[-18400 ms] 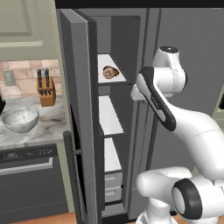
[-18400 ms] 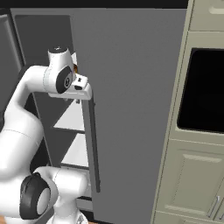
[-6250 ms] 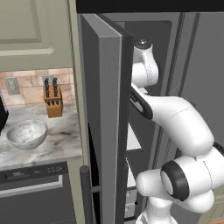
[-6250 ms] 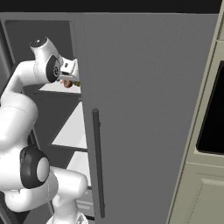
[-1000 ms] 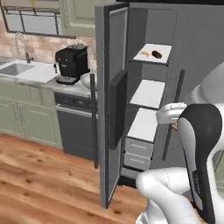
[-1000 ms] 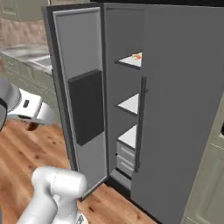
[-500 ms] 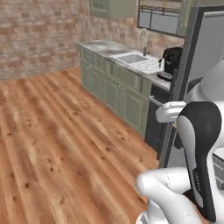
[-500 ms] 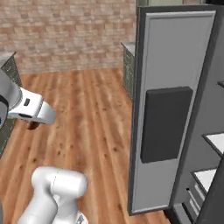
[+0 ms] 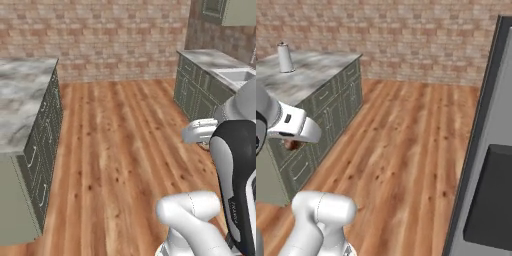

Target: Take the shrimp, sweet potato, and mushroom from the freezer and place them in the bowl on the counter.

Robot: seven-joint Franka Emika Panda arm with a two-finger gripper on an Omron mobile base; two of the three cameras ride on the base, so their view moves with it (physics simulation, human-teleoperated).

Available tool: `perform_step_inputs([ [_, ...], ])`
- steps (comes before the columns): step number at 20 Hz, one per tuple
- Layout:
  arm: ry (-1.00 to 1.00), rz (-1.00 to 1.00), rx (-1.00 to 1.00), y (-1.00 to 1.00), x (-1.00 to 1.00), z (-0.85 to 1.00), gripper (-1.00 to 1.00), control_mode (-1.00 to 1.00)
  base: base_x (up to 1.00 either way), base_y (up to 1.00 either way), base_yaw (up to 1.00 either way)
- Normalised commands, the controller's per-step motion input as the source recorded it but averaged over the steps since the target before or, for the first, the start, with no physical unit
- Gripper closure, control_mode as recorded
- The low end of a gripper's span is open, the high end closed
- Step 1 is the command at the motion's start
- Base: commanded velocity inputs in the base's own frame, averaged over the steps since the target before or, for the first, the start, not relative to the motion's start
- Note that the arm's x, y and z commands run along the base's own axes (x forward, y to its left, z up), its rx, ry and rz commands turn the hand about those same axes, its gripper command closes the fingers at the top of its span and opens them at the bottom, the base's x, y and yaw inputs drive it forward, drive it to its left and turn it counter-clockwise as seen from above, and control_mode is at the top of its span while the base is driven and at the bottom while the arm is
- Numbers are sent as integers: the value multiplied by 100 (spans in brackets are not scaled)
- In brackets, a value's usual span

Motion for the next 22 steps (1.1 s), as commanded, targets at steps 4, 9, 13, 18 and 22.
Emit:
perform_step_inputs([
  [4, 0, 0, 0, 0, 0, 0, 100, 100, 100, 0, 0],
  [9, 0, 0, 0, 0, 0, 0, 100, 100, 100, 0, -3],
  [13, 0, 0, 0, 0, 0, 0, 100, 100, 90, -1, -50],
  [18, 0, 0, 0, 0, 0, 0, 100, 100, 43, 6, -76],
  [22, 0, 0, 0, 0, 0, 0, 100, 100, 39, 15, -78],
])
